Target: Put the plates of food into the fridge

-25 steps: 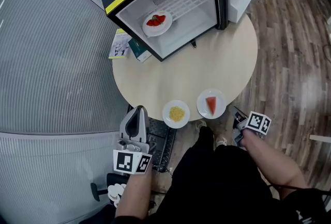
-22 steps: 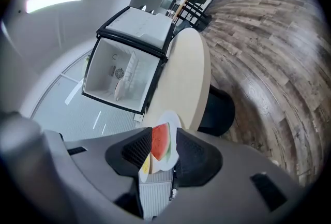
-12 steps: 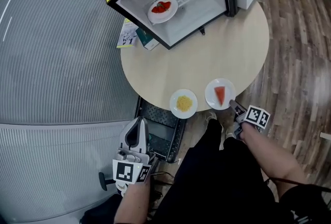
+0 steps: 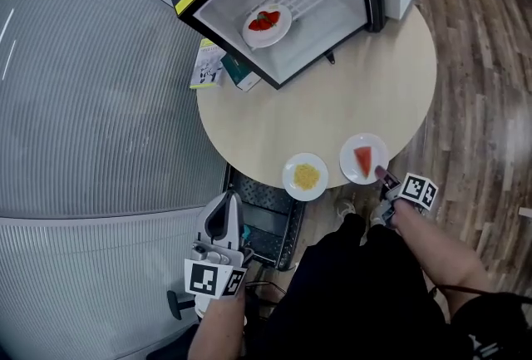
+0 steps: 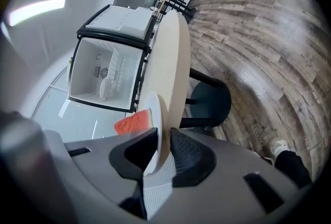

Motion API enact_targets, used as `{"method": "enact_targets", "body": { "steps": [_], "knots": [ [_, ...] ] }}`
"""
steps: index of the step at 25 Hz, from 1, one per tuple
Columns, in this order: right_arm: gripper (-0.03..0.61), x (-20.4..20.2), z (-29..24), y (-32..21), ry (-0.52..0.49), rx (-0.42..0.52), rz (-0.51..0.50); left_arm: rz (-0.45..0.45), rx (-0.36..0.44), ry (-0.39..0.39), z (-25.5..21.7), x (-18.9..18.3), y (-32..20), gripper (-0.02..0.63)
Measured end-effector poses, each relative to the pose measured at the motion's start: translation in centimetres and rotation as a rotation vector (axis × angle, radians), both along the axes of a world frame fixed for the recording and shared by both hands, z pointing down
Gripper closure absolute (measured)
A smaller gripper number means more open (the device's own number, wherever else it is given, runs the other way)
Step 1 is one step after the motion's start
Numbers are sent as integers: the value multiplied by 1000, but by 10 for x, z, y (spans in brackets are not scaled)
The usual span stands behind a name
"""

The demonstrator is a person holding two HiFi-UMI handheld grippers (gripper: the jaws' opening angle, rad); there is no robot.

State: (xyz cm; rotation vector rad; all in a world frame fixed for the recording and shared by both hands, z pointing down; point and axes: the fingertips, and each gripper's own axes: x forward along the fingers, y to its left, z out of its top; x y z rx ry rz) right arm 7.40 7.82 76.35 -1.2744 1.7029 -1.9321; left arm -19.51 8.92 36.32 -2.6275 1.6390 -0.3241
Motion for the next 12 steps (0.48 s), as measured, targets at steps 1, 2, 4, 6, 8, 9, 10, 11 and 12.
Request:
{"method": "enact_targets", "body": {
  "steps": [1,2,4,6,8,9,10,11,12],
  "knots": [
    [496,0,-1,1,-2,1,6,3,3,5,0,-4,-4,609],
    [512,-1,-2,2,-3,3,12,7,6,10,0,-8,-8,609],
    [548,-2,-6,4,-9,9,26,17,8,21,3,-14,-15,609],
    [561,-3,-11,6,-19,15,38,33,6,33,6,-19,-21,609],
    [563,-6,-16,8,-26,10,46,49,5,46,10,-22,-28,609],
    [563,-8,-18,9,-31,7,50,58,5,54,11,-23,-32,609],
    [563,-10,-20,10,-35,5,55,68,6,60,12,-25,-35,609],
    [563,-12,-23,12,-39,3,59,79,7,64,12,-26,-37,609],
    [563,-14,-25,15,-43,0,63,89,8,65,13,-27,-39,609]
  ]
}}
